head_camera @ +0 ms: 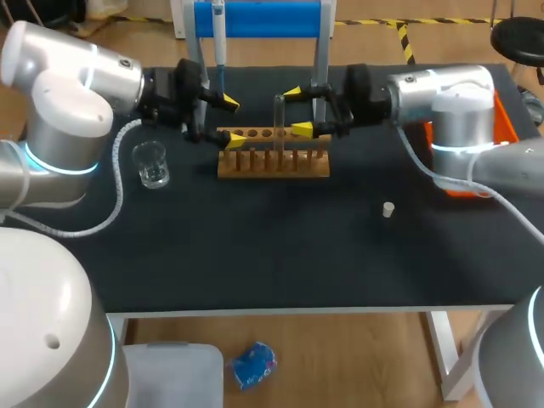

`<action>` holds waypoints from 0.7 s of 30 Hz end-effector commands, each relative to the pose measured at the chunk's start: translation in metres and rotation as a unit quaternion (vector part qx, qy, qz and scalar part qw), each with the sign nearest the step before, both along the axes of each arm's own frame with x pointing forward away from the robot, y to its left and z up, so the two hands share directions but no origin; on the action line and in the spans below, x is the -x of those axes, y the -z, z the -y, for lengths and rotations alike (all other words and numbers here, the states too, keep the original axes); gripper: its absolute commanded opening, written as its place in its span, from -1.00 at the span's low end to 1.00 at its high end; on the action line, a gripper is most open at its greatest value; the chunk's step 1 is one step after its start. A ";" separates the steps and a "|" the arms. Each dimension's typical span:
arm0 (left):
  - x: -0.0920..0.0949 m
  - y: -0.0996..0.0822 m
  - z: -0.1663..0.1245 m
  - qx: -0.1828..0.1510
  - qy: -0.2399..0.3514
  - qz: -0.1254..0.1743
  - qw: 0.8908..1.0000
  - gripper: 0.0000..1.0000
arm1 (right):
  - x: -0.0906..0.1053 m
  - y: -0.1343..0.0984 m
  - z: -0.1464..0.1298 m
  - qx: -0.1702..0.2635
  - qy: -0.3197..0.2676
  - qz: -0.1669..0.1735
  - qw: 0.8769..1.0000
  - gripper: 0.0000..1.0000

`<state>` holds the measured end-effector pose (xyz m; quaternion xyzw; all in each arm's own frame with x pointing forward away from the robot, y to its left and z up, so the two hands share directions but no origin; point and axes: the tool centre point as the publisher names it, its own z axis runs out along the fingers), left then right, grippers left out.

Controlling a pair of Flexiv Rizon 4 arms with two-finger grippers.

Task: Invert the test tube, pick up the pipette, mount the tip to pipette, aspirate from beaker and dispense into the tube, eject the tip, return the pipette, and cap with the stopper.

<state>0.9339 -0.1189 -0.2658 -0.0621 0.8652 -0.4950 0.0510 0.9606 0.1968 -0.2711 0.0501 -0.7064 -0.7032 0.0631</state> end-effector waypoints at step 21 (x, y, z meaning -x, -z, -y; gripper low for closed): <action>-0.010 0.006 0.006 -0.013 0.002 -0.001 1.000 1.00 | -0.022 0.011 -0.029 -0.007 -0.034 0.001 0.999 0.15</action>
